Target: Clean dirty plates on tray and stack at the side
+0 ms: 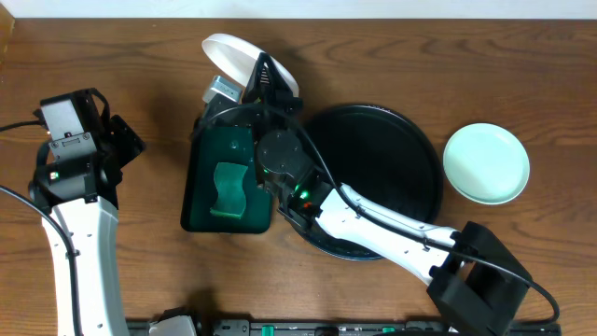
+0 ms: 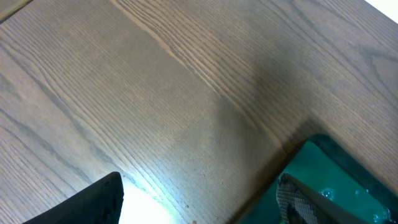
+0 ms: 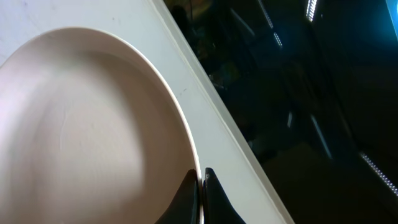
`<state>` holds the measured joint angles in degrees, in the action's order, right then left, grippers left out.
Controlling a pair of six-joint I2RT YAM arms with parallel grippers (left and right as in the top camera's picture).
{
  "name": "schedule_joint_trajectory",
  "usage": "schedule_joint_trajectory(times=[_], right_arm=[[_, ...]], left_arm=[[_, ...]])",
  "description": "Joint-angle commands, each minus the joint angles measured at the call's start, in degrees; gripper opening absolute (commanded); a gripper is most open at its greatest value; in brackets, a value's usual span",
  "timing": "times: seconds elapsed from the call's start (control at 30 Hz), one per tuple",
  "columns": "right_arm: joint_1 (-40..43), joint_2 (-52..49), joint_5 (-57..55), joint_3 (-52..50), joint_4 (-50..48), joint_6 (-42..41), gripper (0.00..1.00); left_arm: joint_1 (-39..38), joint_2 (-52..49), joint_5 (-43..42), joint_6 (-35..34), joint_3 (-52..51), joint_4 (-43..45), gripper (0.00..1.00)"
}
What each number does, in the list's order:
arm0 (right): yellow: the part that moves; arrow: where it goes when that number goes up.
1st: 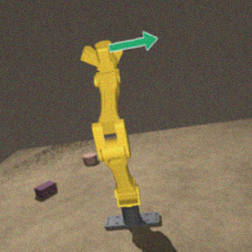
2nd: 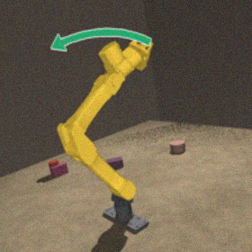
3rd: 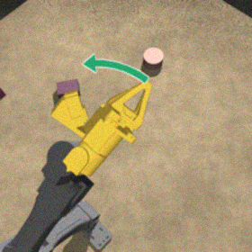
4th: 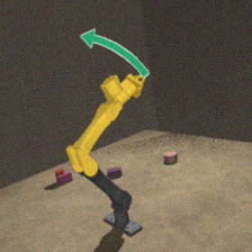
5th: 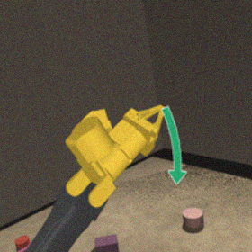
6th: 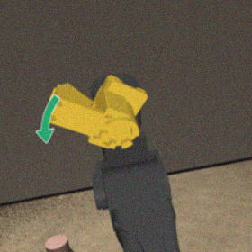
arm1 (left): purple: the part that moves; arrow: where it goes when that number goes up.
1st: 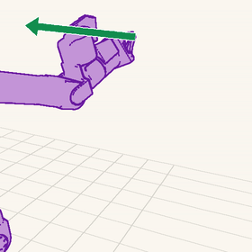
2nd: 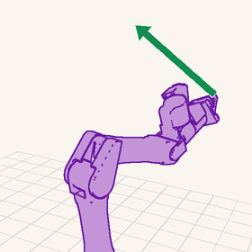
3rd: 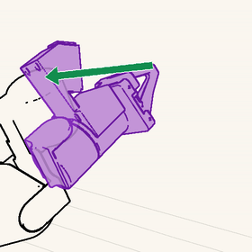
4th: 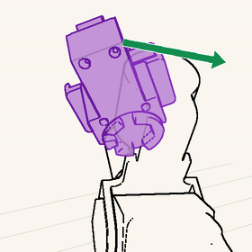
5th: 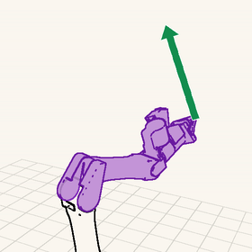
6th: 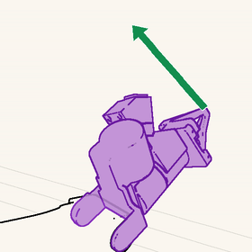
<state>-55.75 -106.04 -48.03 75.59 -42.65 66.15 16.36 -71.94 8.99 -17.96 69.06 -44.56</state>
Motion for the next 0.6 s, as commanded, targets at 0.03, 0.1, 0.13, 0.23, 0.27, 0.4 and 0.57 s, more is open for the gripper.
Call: schedule_joint_trajectory(times=[0.03,0.1,0.13,0.23,0.27,0.4,0.57], right_arm=[[-1.0,-0.5,-0.2,1.1,-0.3,1.8,0.01],[-1.0,-0.5,-0.2,1.1,-0.3,1.8,0.01],[-1.0,-0.5,-0.2,1.1,-0.3,1.8,0.01],[-1.0,-0.5,-0.2,1.1,-0.3,1.9,0.01],[-1.0,-0.5,-0.1,1.1,-0.3,2.4,0.01],[-1.1,-0.5,0.1,1.1,-0.3,7.3,0.01],[-1.4,-0.5,0.0,1.1,-0.3,8.6,0.01]], left_arm=[[0.2,0.6,0.7,0.3,0.8,0.1,0.79],[0.2,0.6,0.7,0.3,0.8,0.1,0.79],[0.2,0.6,0.7,0.3,0.8,0.1,0.79],[0.2,0.6,0.7,0.3,0.8,0.1,0.79],[0.2,0.6,0.7,0.3,0.8,0.1,0.79],[0.2,0.6,0.7,0.3,0.8,0.1,0.79],[0.2,0.6,0.7,0.3,0.8,0.1,0.79]])
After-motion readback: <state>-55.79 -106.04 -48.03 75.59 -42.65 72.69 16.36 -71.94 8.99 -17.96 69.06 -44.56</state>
